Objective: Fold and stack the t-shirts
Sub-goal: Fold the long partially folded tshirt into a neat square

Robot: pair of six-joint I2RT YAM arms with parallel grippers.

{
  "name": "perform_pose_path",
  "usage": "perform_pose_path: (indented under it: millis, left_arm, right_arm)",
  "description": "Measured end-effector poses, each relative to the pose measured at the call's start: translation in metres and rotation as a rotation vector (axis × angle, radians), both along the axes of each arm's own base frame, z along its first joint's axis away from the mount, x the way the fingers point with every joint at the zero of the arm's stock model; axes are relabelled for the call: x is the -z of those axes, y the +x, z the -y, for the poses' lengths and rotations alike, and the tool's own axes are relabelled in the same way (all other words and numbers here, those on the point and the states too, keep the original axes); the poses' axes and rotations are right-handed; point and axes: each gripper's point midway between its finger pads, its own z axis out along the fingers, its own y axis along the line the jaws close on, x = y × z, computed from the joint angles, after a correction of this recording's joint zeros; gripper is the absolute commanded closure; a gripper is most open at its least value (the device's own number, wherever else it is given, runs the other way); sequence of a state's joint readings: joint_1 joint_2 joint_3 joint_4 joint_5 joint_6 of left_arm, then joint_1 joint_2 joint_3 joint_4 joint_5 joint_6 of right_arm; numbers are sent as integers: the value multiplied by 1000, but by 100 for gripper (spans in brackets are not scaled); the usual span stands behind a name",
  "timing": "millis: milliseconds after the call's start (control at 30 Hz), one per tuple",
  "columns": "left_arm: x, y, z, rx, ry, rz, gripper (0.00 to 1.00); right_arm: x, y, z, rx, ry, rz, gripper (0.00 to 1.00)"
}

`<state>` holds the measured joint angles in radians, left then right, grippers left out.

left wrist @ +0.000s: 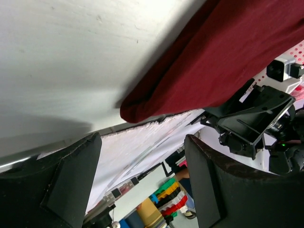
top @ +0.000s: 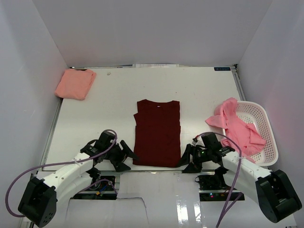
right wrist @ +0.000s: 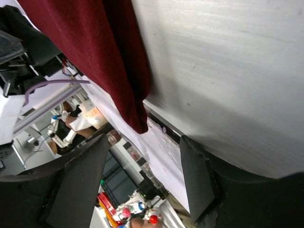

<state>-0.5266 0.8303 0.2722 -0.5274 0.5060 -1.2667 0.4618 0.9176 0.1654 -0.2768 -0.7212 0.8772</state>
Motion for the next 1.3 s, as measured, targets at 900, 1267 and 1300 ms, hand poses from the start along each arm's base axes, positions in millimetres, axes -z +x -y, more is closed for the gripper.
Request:
perform_pose_path:
  millis: [900,1267,1300]
  left_arm:
    - [8,27,6,-180,-110,104,21]
    - [9,27,9,-165,-106,66,22]
    - [9,27,10,-163,-106,64,24]
  right_arm:
    - [3,61,-6,266,-6,192,46]
    - [1,54,-7,229,-40,155,44]
    - [1,54,-7,222,-45,150,46]
